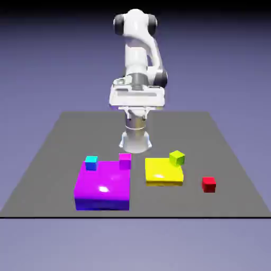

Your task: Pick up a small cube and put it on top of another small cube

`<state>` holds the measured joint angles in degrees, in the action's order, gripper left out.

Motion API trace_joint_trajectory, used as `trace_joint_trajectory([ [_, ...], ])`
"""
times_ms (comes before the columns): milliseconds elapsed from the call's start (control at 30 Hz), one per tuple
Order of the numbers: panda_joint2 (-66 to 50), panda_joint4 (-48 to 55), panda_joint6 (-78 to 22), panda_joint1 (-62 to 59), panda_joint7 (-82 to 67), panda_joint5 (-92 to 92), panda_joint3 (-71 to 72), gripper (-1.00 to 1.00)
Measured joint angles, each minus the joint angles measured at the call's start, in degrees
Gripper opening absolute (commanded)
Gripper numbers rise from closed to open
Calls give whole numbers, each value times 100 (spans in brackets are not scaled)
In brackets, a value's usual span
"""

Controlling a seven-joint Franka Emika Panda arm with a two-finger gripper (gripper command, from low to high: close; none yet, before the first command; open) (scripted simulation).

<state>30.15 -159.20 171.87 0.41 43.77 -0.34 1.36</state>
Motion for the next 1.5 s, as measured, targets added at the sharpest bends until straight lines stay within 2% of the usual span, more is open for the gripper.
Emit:
trace_joint_trajectory([
  [1333,-8306,5972,-7094,-913,4343,-1122,4514,0],
  [1400,-8386,6029,-7162,-922,4384,-1132,4557,0],
  [1500,-8646,5513,-6416,-852,4432,-1320,4365,0],
])
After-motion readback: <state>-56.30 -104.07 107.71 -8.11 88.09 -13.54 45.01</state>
